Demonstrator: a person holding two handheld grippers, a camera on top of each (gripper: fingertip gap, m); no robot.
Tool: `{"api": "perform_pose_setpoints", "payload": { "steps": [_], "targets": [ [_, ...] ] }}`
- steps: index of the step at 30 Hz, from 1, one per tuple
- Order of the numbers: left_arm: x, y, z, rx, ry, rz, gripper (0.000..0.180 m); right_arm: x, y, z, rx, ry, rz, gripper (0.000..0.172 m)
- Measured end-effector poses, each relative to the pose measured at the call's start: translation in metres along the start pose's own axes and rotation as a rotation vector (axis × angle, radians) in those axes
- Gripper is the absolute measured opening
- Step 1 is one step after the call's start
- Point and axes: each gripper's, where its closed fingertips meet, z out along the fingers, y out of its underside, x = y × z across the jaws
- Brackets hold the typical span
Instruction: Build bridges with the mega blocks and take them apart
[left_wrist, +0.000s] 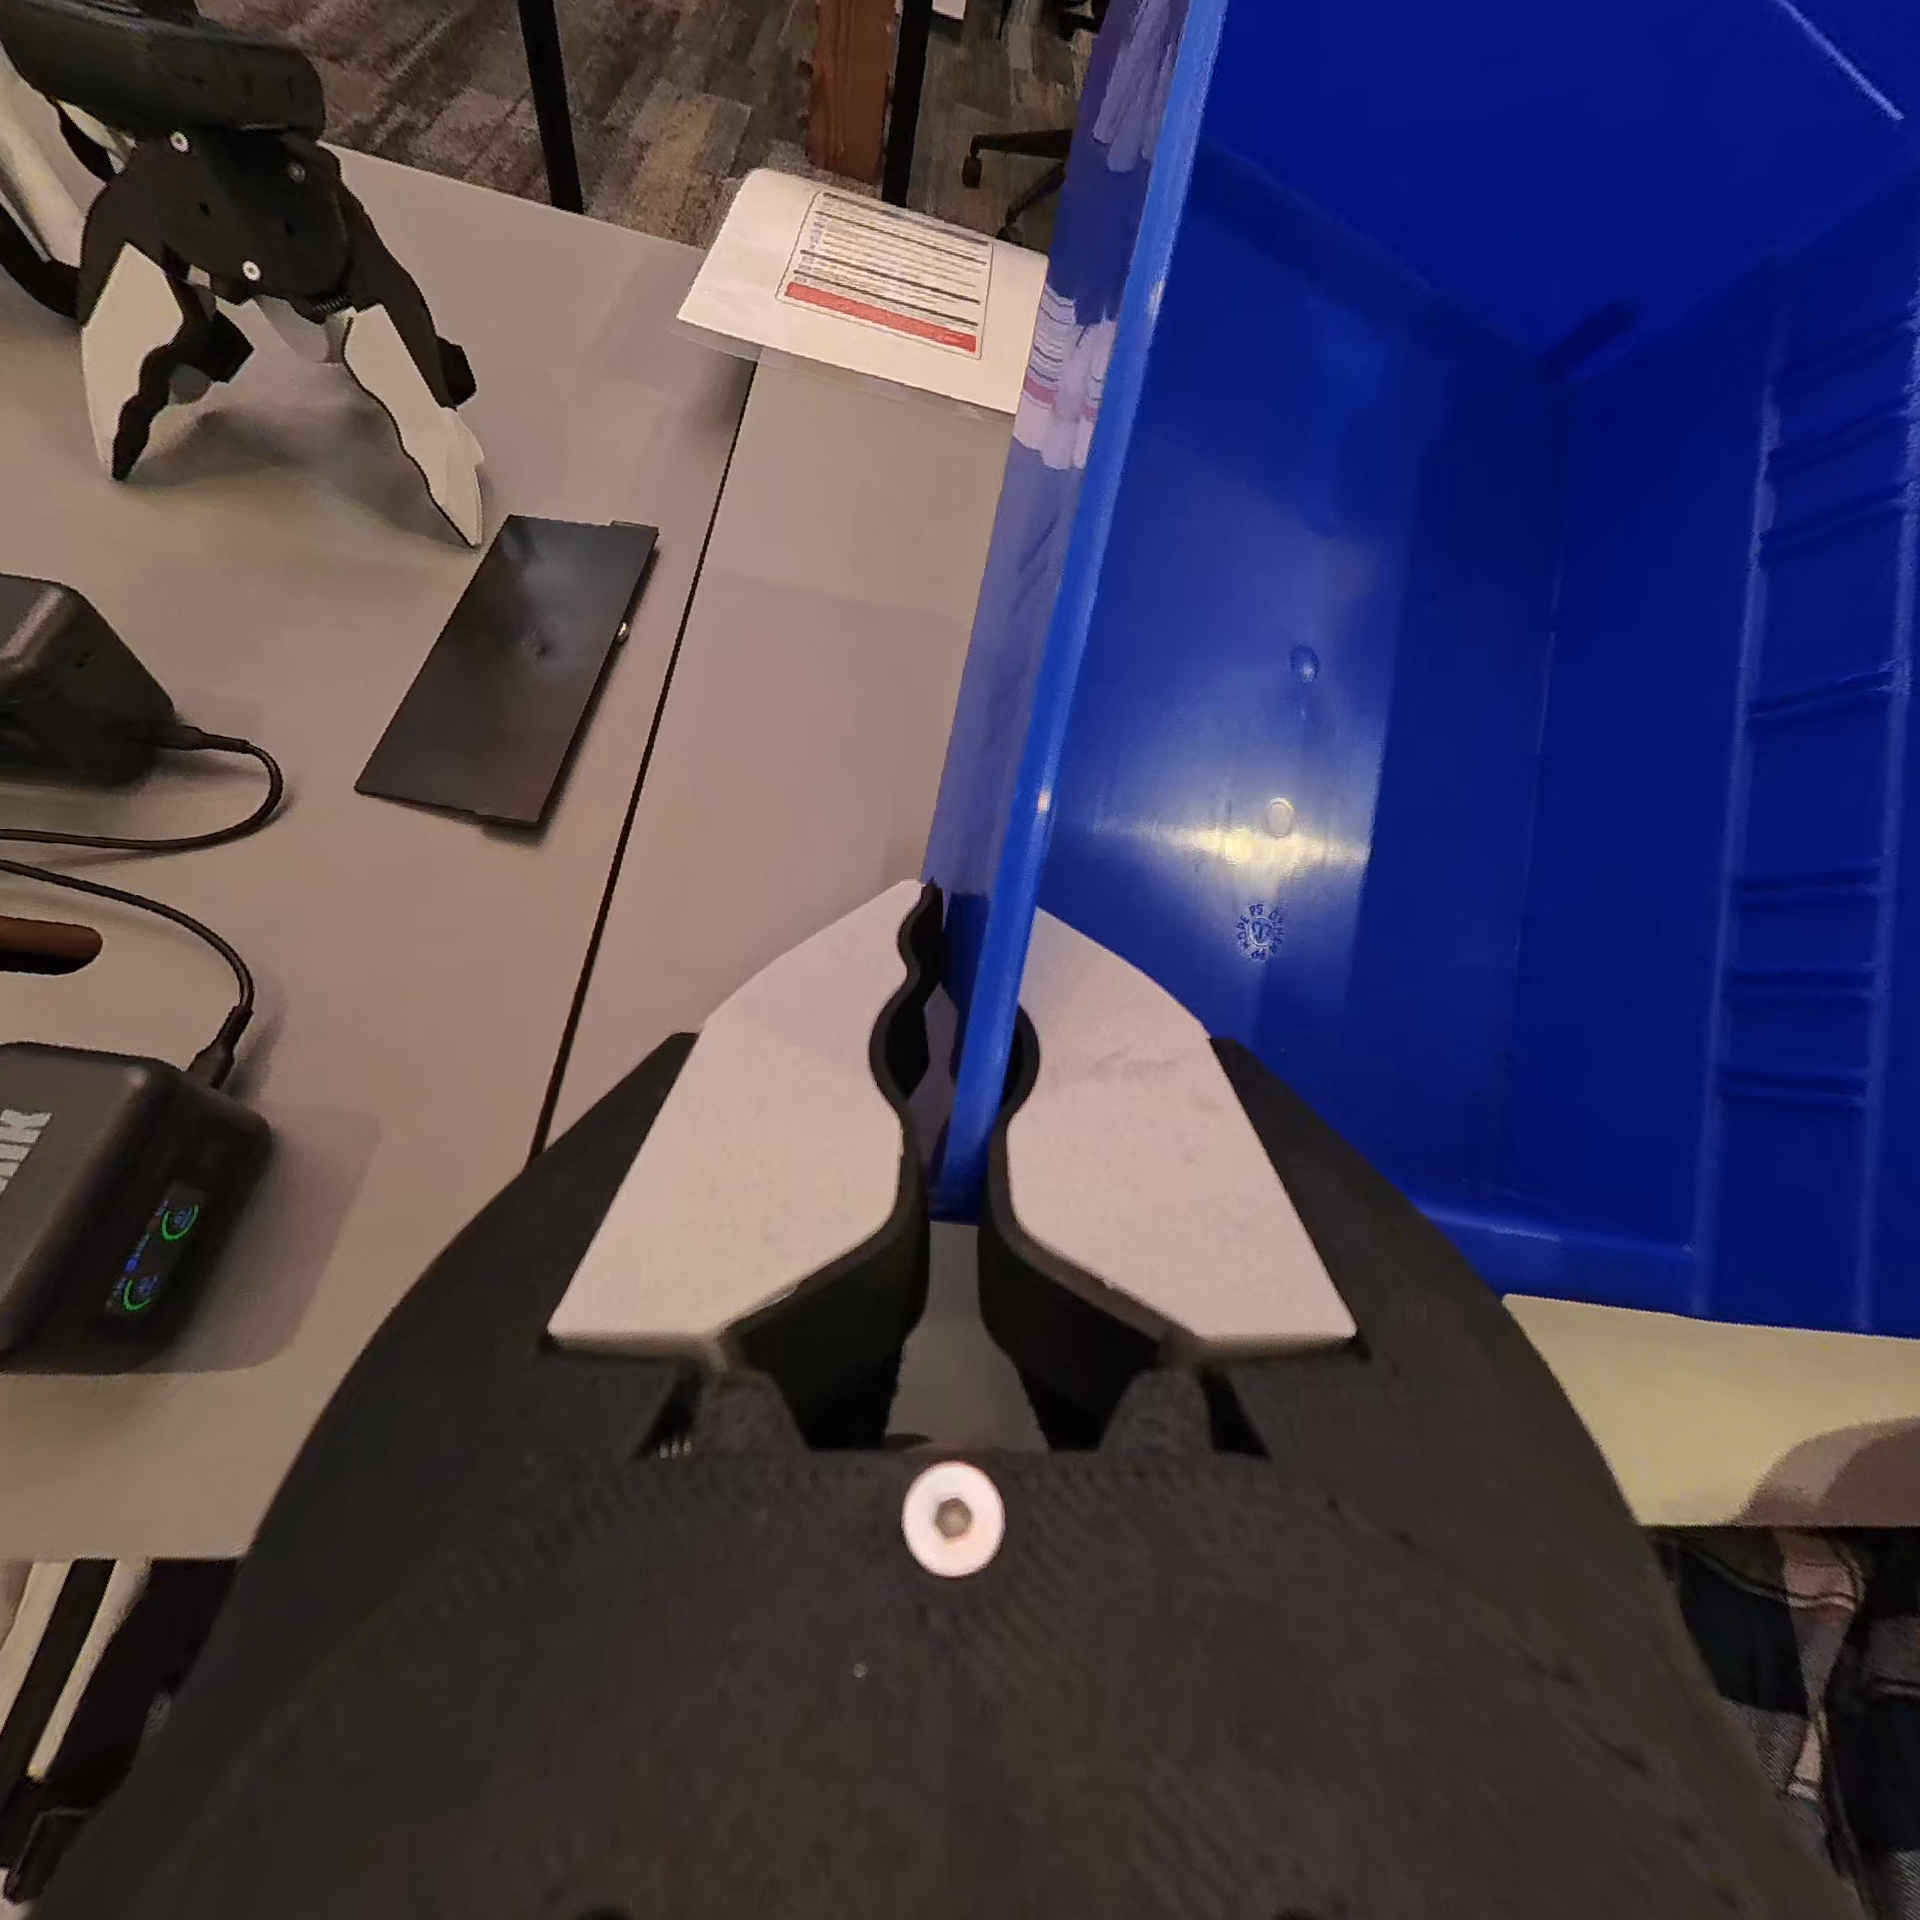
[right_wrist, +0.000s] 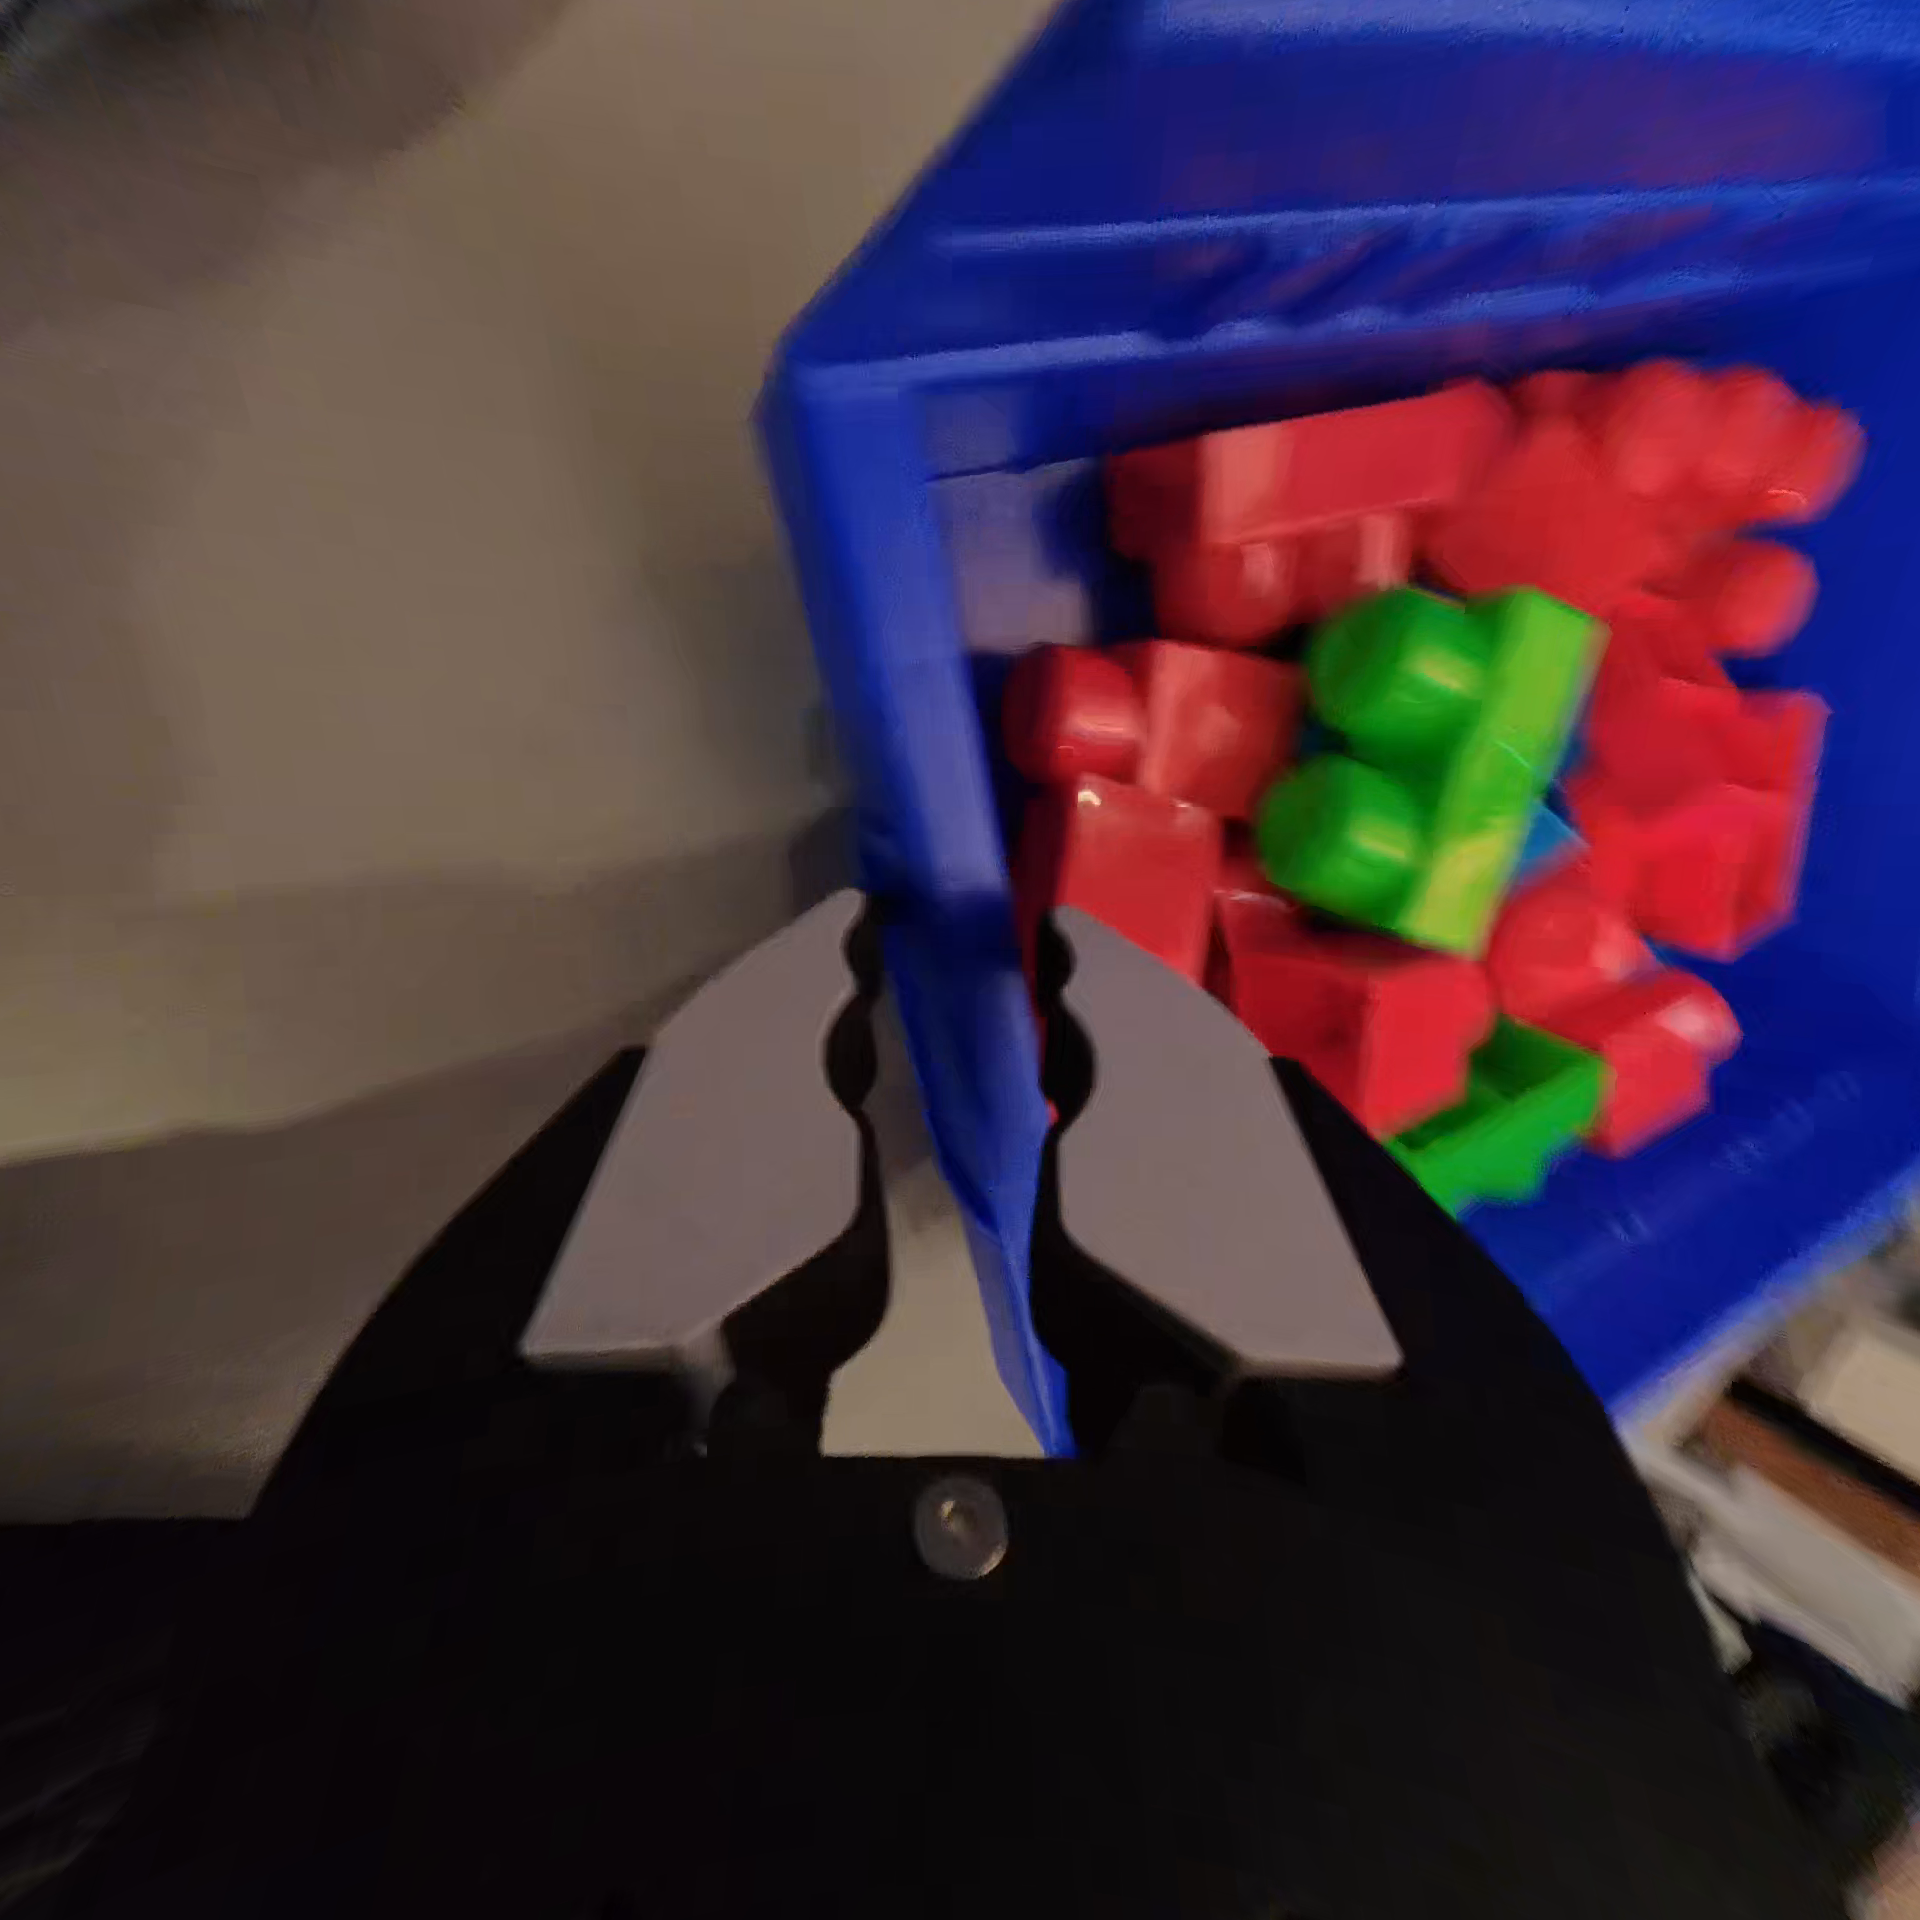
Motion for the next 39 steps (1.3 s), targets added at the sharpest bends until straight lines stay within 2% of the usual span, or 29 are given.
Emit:
{"api": "perform_pose_setpoints", "payload": {
  "steps": [4,8,14,22,28,31,34,36,39],
  "targets": [
    [0.001,0.006,-0.01,0.006,-0.023,0.0,0.005,0.011,-0.016,0.011,0.053,-0.036,0.049,0.024],
    [-0.003,0.01,-0.014,0.004,-0.022,-0.011,0.005,0.044,-0.029,0.03,0.022,-0.033,0.17,0.023],
    [-0.013,0.003,-0.021,0.03,-0.039,-0.029,0.005,0.139,-0.043,0.078,-0.039,0.017,0.436,0.022],
    [-0.03,-0.004,-0.041,0.072,-0.09,-0.043,0.005,0.275,-0.045,0.141,-0.142,0.118,0.755,0.021],
    [-0.037,-0.007,-0.048,0.096,-0.111,-0.06,0.005,0.311,-0.043,0.158,-0.168,0.143,0.851,0.02],
    [-0.037,-0.01,-0.053,0.109,-0.115,-0.049,0.005,0.314,-0.045,0.15,-0.14,0.222,0.798,0.023],
    [-0.03,-0.019,-0.061,0.147,-0.126,-0.025,0.005,0.305,-0.06,0.117,-0.047,0.285,0.756,0.026],
    [-0.016,-0.032,-0.067,0.184,-0.12,-0.004,0.005,0.291,-0.073,0.082,0.124,0.279,0.796,0.018],
    [0.027,-0.058,-0.067,0.259,-0.064,0.061,0.005,0.261,-0.073,0.018,0.428,0.201,0.963,0.017]
  ]
}}
